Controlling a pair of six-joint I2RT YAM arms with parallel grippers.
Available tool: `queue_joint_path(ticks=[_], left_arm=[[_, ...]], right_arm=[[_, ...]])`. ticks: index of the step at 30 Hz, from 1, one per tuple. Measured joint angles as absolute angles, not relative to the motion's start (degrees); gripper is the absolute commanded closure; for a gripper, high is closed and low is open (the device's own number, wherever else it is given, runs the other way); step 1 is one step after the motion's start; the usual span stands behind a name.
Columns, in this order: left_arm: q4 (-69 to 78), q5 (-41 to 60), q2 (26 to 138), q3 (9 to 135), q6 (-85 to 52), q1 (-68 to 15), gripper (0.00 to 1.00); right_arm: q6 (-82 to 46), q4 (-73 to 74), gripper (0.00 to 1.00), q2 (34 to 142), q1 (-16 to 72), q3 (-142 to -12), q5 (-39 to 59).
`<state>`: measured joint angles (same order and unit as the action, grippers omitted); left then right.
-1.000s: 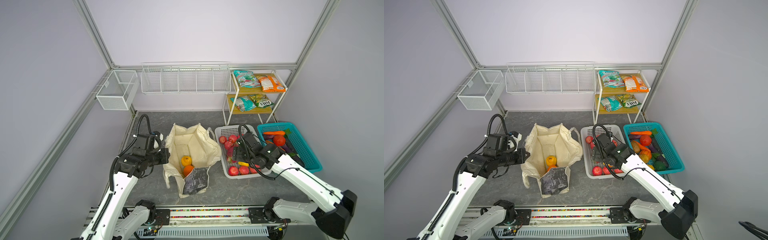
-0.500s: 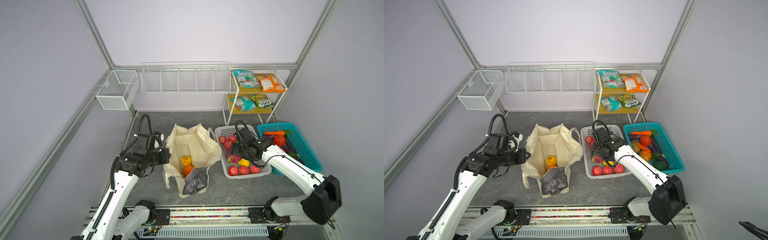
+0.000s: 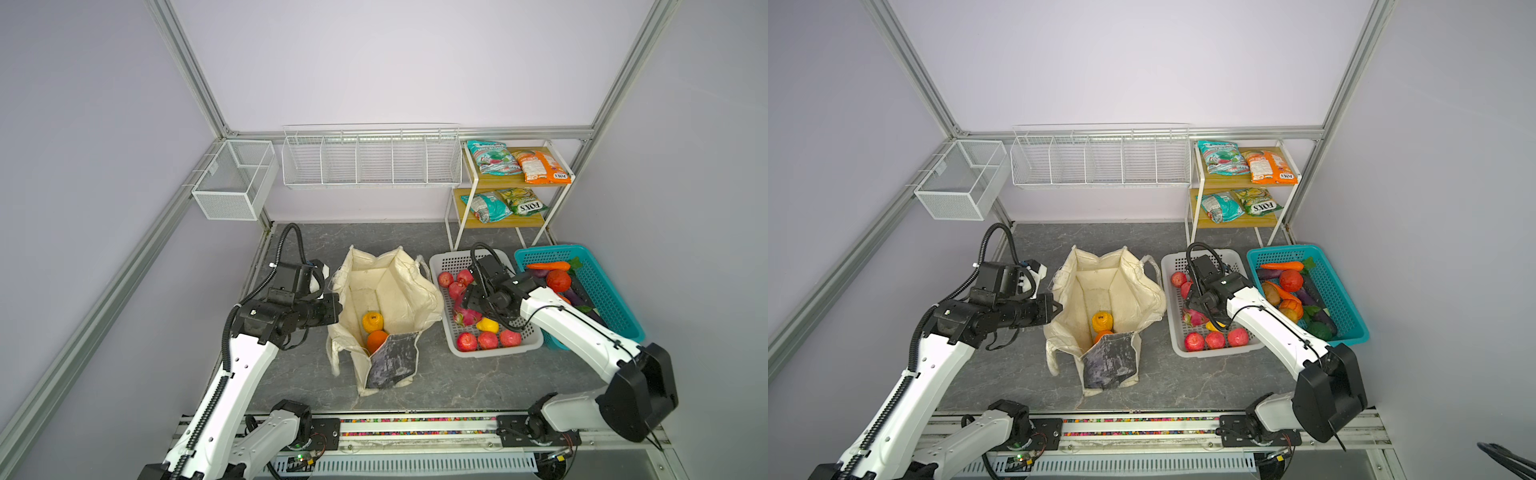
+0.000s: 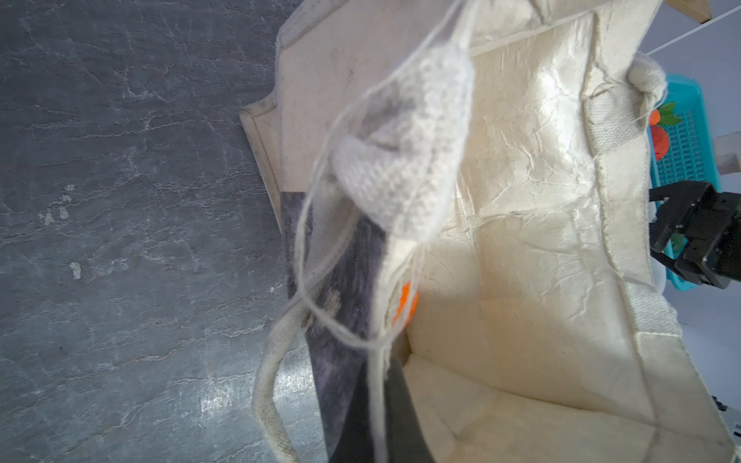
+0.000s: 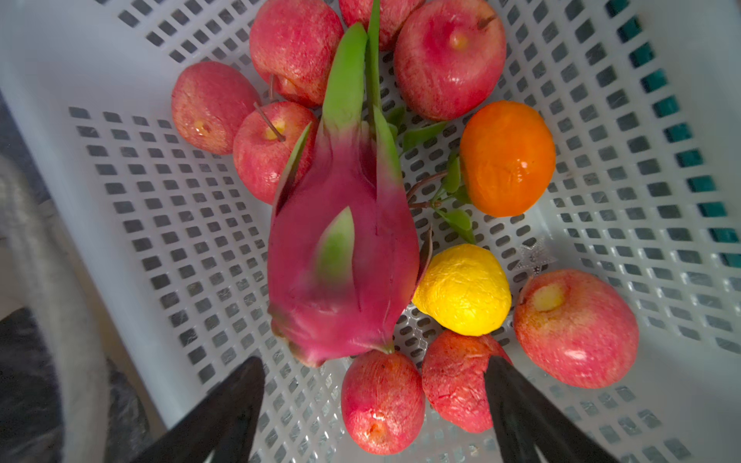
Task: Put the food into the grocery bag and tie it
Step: 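Lower the right gripper toward the pink dragon fruit in the basket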
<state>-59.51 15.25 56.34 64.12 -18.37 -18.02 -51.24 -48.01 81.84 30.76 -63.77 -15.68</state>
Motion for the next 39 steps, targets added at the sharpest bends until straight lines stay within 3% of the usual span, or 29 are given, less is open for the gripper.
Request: queue_joint_path(ticks=[15, 31, 39], left_arm=[[-60.8, 15.2, 56.9, 65.2, -16.8, -18.0, 1.0], [-61.2, 15.2, 58.9, 66.7, -16.1, -18.0, 1.0], [-61.2, 15.2, 58.9, 66.7, -15.8, -18.0, 1.0]], right_arm=[[-49.6, -43.9, 0.11, 90.5, 30.2, -67.0, -14.2], [-51.3, -42.1, 0.11, 83.6, 25.1, -66.7, -13.2], [-51.4, -39.3, 0.11, 89.3, 21.3, -66.4, -7.2]])
